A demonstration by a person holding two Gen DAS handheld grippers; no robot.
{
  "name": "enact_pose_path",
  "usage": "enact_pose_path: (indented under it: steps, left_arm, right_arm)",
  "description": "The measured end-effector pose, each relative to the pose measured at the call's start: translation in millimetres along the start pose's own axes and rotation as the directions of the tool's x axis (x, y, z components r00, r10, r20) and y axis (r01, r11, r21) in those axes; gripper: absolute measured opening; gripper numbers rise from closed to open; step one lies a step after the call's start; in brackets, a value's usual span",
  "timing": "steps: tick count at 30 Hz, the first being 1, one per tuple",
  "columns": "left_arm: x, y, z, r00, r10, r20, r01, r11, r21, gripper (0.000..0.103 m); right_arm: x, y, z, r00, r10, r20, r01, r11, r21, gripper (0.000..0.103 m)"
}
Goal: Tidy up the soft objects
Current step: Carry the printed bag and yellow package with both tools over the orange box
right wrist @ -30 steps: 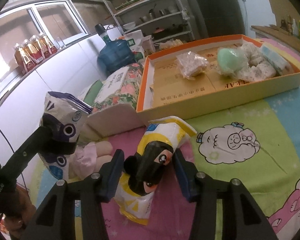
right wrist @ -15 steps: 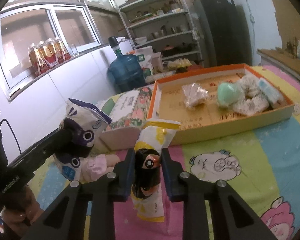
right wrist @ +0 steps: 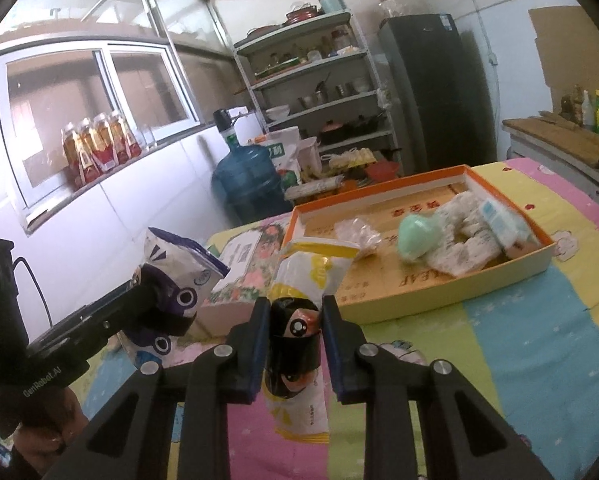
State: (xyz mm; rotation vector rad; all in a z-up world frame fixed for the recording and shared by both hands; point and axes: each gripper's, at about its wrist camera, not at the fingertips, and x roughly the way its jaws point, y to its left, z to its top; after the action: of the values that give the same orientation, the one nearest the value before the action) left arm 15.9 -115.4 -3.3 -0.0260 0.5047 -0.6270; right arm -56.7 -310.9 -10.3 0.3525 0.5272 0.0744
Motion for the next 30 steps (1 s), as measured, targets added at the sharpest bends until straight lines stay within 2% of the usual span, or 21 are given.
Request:
enact_pose_path:
  steps: [16,30]
  left_arm:
    - [36,-30,14,0.998,0.060,-0.025,-0.060,0.998,-0.033,0.040]
    - [66,-59,26,0.998,0.060,-0.016,-0.060,0.997,-0.044,0.040]
  right_arm:
    - [-12,-45,23,0.999,0.000,0.043,-0.001,1.000,0.017,0.026]
    - [-23,-88,45,0.994,-0.015,0.111,0.009,0.998,0.058,0.026]
